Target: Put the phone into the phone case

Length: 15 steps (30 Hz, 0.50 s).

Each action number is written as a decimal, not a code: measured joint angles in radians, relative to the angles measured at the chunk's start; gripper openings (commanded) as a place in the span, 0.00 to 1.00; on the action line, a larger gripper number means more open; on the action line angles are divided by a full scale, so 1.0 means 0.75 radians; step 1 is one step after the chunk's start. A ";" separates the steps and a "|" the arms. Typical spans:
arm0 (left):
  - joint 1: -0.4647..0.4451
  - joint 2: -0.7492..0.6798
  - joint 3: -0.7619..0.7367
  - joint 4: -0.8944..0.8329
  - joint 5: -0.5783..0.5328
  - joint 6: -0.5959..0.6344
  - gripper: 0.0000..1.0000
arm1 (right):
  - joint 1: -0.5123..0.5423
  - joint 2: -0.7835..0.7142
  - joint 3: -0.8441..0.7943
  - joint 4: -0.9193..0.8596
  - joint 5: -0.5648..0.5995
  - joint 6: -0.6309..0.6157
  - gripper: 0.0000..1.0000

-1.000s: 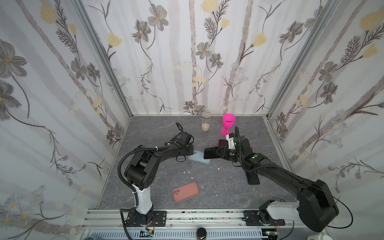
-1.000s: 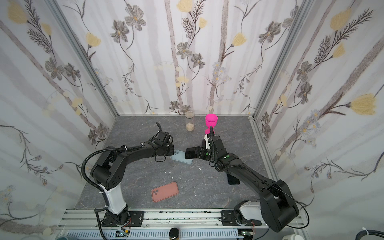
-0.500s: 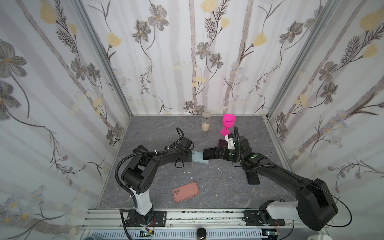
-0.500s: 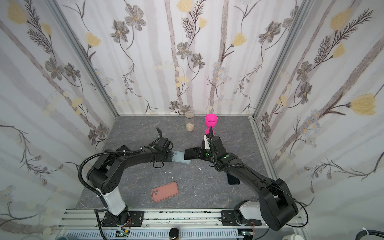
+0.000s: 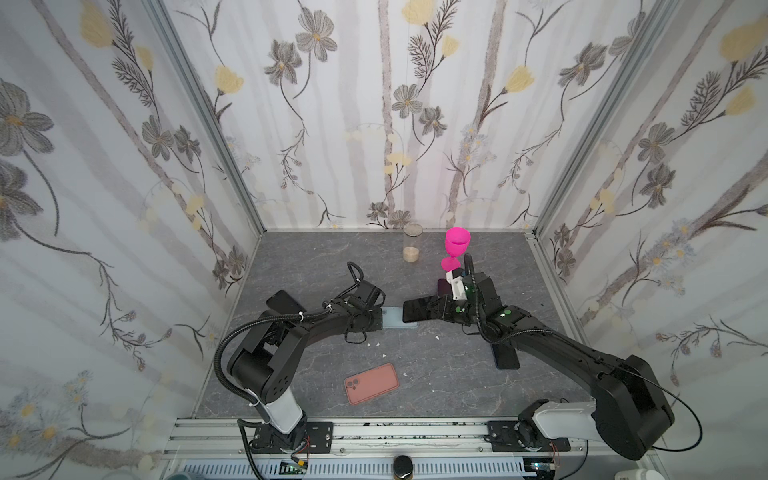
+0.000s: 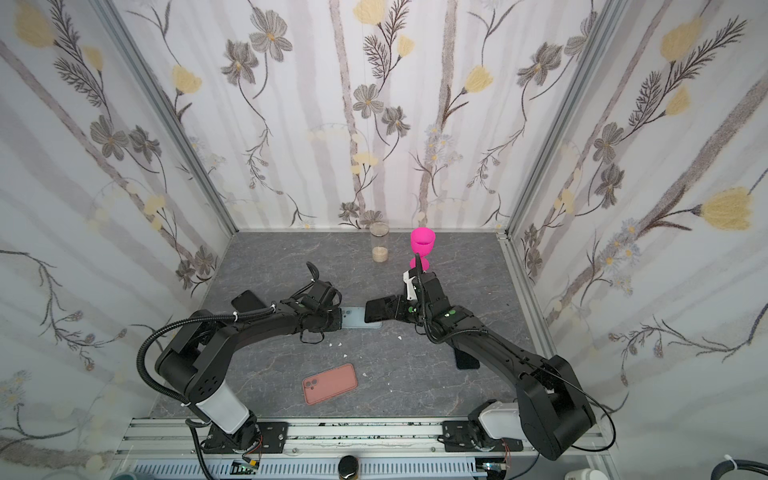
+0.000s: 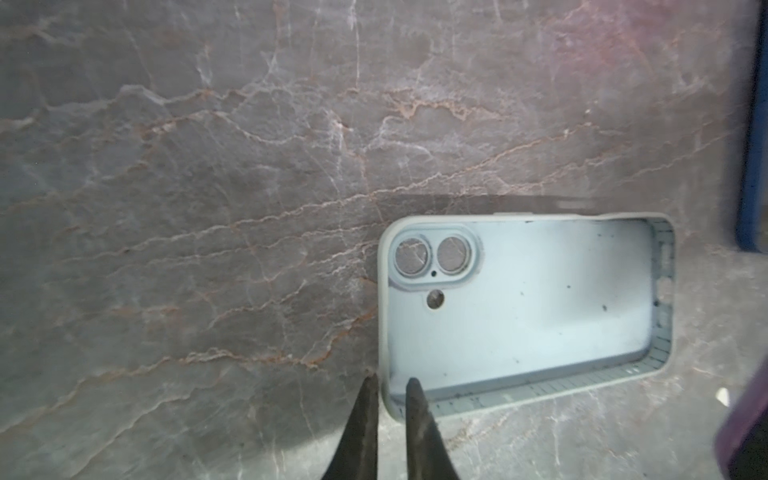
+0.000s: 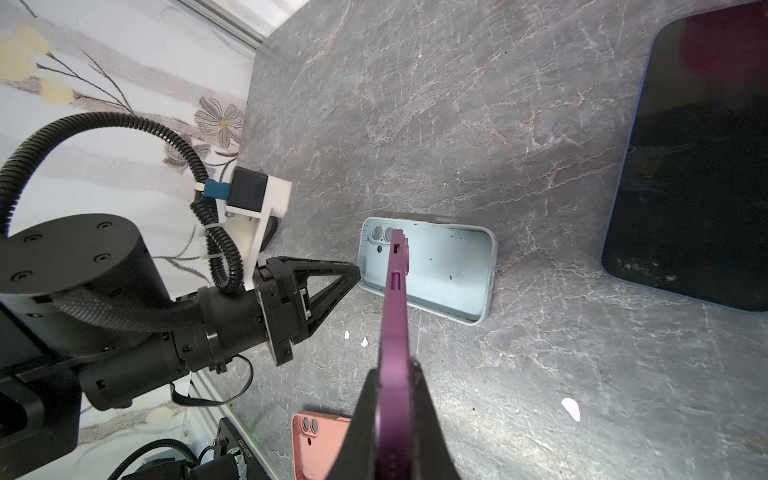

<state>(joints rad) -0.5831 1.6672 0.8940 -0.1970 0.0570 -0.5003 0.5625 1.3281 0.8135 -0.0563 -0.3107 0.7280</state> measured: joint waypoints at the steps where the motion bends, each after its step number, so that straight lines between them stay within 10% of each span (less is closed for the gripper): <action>1: 0.003 -0.019 0.000 -0.001 0.001 -0.004 0.32 | 0.002 0.005 0.004 0.000 -0.002 -0.001 0.00; 15: 0.206 -0.087 0.049 0.060 0.227 -0.008 0.34 | 0.070 0.179 0.111 0.062 -0.075 0.023 0.00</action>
<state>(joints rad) -0.4286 1.6020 0.9306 -0.1520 0.2276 -0.5060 0.6147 1.4624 0.8967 -0.0101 -0.3672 0.7452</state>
